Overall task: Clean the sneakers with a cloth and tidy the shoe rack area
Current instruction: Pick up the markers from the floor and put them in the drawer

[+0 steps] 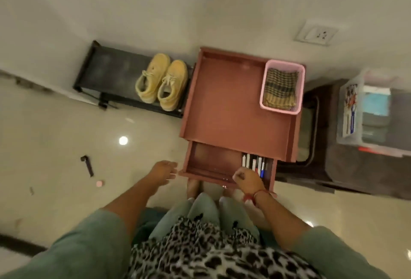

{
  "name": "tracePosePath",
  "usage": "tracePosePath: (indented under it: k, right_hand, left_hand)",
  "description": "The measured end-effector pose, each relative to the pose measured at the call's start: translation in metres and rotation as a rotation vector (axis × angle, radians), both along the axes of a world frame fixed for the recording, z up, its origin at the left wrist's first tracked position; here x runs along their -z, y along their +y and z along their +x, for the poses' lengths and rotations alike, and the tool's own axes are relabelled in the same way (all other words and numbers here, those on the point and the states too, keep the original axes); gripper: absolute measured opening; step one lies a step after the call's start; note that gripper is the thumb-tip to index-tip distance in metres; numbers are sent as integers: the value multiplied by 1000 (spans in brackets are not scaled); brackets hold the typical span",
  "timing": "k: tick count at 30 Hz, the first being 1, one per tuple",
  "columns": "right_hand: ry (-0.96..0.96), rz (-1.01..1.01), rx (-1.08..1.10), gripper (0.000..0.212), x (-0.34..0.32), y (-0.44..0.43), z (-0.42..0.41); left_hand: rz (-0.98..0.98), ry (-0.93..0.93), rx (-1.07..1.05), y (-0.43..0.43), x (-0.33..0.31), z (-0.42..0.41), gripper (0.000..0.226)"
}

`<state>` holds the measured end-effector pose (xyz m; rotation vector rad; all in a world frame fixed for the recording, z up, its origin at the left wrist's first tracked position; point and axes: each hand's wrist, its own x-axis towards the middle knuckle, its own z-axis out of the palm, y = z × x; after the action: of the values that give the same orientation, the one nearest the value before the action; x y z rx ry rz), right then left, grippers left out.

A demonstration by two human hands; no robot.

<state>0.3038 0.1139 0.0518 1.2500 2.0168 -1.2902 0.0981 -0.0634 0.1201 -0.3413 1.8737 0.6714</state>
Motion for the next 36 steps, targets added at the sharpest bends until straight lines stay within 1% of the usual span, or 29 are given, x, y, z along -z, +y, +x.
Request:
tracePosePath:
  k: [4,8,11,14,15,17,19,20,22,24,26,28,30,32,34,36]
  right_hand:
    - [102,19,-82,10,-48,17,-17]
    - [178,41,-95,5,-69,33,-45]
    - [117,47,-218,3,-67,27,-66]
    - [-11,8,-427,5,-63,4,-91]
    - [-24,2,-482,7,-63,-6,-102]
    - [5,-29,-522,15,-71,-31,-130]
    - [57,-43,-546,23,-80,-58,-164]
    - [79,-46,-563,24,-85,-69,-183]
    - [74,-54,-630,13,-88,-95,-223]
    - [68,-12,-719,3,-86,-122,-266]
    - [69,13,-738,2,-82,-153,-310]
    - [50,-10,-741,3,-80,-184,-364]
    - [-13,-18,-827,8,-86,-216,-417]
    - [-40,-24,-920,8,-89,-247,-471]
    - [-23,-22,-965,9,-100,-278,-519]
    - [35,-21,-943,12,-107,-307,-559]
  left_hand:
    - [42,72,-174,-35,-49,-2,29]
    - [79,95,-379,-66,-67,5,30]
    - [108,129,-531,-92,-79,8,28]
    - [138,198,-712,-124,-87,-2,20]
    - [143,212,-757,-137,-88,-5,16]
    - [140,209,-880,-164,-85,-11,10]
    - [136,197,-1022,-194,-76,-17,10]
    - [134,196,-1091,-207,-71,-22,11]
    - [123,194,-1208,-234,-59,-38,15]
    - [142,153,-1287,-261,-46,-63,17]
    - [162,118,-1293,-291,-37,-92,20]
    - [177,95,-1286,-321,-31,-120,21]
    - [155,92,-1305,-350,-29,-137,19]
    - [113,79,-1367,-375,-28,-145,14]
    - [74,30,-1440,-396,-21,-144,16]
    - [47,-29,-1481,-411,-21,-143,20]
